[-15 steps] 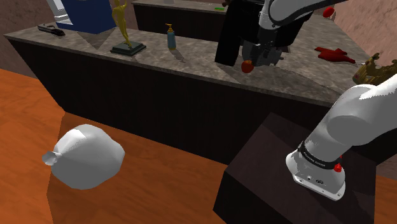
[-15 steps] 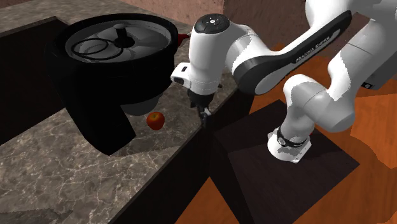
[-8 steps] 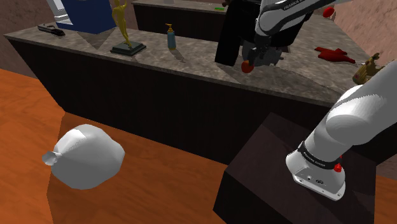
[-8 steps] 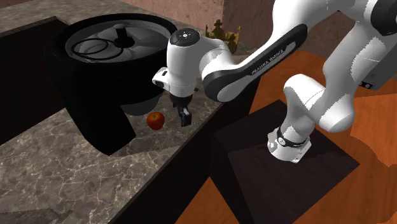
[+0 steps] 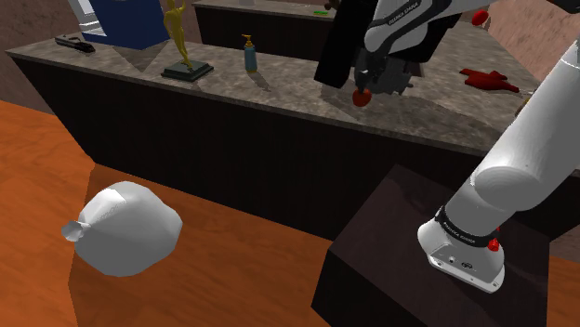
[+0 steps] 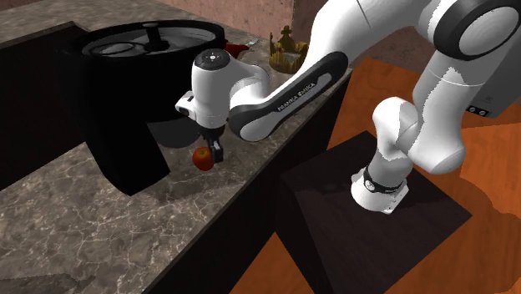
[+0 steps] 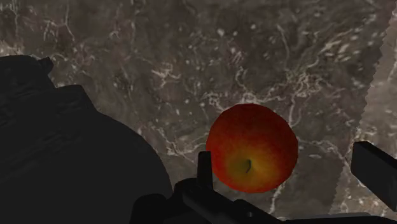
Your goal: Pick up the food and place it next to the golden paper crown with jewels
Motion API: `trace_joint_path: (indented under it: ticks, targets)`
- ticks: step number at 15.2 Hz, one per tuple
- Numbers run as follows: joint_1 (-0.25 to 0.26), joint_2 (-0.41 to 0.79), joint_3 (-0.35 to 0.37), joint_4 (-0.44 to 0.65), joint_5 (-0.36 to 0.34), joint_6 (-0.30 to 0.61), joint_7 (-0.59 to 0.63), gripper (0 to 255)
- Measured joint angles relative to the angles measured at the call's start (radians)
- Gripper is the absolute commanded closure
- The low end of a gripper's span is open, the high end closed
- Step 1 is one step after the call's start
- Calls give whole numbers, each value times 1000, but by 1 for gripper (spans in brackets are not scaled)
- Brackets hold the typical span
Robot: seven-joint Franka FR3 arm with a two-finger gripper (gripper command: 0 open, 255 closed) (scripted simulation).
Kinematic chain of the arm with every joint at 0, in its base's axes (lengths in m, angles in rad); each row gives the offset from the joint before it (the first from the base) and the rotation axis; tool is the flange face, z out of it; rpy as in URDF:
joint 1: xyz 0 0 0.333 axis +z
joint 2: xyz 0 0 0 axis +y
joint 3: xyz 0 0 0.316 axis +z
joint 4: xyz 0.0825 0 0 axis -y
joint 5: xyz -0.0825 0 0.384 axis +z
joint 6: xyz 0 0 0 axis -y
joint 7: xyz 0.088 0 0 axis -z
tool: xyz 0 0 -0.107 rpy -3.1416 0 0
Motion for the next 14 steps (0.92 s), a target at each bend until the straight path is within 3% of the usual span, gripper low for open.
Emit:
trace_joint_path:
  ticks: [3,6,8,14]
  targets:
    - [-14,18,-9,11,23,82,-29,0]
    - [-9,64,-6,-7,25,228,-20,0]
    - [-26,96,-6,8,58,220,-61,0]
    - [-29,127,-8,-8,59,138,-64,0]
